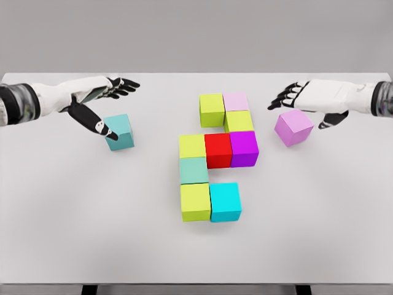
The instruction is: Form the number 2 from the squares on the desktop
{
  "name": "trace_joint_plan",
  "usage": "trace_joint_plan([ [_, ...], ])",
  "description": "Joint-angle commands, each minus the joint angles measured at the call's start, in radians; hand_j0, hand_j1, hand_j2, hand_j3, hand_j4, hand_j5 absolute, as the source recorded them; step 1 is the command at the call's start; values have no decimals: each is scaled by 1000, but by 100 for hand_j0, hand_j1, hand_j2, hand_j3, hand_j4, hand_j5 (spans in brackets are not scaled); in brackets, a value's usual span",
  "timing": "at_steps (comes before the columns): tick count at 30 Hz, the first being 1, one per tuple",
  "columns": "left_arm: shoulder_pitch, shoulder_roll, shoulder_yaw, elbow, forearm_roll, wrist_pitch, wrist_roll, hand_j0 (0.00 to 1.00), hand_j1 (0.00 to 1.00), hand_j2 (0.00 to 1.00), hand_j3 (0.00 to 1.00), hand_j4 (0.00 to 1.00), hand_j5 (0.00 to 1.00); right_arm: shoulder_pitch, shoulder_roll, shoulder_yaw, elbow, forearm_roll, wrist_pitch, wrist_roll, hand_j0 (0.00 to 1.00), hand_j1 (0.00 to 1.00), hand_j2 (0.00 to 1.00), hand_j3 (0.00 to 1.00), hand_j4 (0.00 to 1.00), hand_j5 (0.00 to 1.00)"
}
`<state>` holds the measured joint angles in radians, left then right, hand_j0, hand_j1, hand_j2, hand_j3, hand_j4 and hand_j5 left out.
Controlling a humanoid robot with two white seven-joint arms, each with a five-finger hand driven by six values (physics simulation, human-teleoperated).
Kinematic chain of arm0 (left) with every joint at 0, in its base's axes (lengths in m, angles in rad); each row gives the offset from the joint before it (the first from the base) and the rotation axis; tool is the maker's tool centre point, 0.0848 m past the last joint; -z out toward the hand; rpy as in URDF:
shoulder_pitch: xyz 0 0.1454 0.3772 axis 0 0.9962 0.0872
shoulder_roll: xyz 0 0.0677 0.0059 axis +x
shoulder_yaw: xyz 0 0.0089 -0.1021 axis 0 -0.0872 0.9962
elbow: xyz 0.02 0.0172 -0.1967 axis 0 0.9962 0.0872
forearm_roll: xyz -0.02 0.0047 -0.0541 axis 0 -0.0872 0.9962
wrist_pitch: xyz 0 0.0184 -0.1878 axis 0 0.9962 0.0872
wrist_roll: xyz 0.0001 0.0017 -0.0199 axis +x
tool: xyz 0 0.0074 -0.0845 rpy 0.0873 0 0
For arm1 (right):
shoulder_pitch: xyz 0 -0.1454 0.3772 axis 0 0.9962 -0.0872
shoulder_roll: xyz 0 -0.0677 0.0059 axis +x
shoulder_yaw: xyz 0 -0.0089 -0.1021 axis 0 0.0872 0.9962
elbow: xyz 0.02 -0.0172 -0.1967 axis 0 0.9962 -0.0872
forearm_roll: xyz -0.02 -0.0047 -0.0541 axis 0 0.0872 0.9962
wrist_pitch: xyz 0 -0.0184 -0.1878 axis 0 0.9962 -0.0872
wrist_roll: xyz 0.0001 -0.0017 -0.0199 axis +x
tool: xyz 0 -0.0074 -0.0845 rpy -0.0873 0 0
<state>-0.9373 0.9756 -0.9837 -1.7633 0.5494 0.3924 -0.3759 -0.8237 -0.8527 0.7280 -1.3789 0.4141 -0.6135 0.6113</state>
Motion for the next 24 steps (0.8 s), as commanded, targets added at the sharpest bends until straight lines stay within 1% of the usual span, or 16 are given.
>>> trace_joint_plan([
  [1,0,3,-32,-1,-2,3,20,100,100,100,100,100,100,0,4,14,31,-5,3,0,100,100,100,100,100,100],
  [7,0,8,-43,-1,-5,5,26,100,100,100,100,100,100,0,7,31,38,-6,3,0,100,100,100,100,100,100],
  [9,0,9,-44,-1,-26,8,26,100,100,100,100,100,100,0,15,39,41,-8,3,0,100,100,100,100,100,100],
  [13,0,6,-56,-1,-28,6,26,100,100,100,100,100,100,-2,29,54,57,-9,3,0,100,100,100,100,100,100],
  [16,2,2,-66,-1,-29,8,26,100,100,100,100,100,100,-23,55,54,126,-9,3,0,100,100,100,100,100,100],
  [20,2,5,-72,-1,-32,8,26,100,100,100,100,100,100,-29,64,62,161,-8,3,0,100,100,100,100,100,100],
  [22,2,3,-78,-1,-32,8,26,100,100,100,100,100,100,-41,81,76,189,-8,3,0,100,100,100,100,100,100],
  [24,2,2,-78,-1,-32,8,26,100,100,100,100,100,100,-44,84,83,195,-8,3,0,100,100,100,100,100,100],
])
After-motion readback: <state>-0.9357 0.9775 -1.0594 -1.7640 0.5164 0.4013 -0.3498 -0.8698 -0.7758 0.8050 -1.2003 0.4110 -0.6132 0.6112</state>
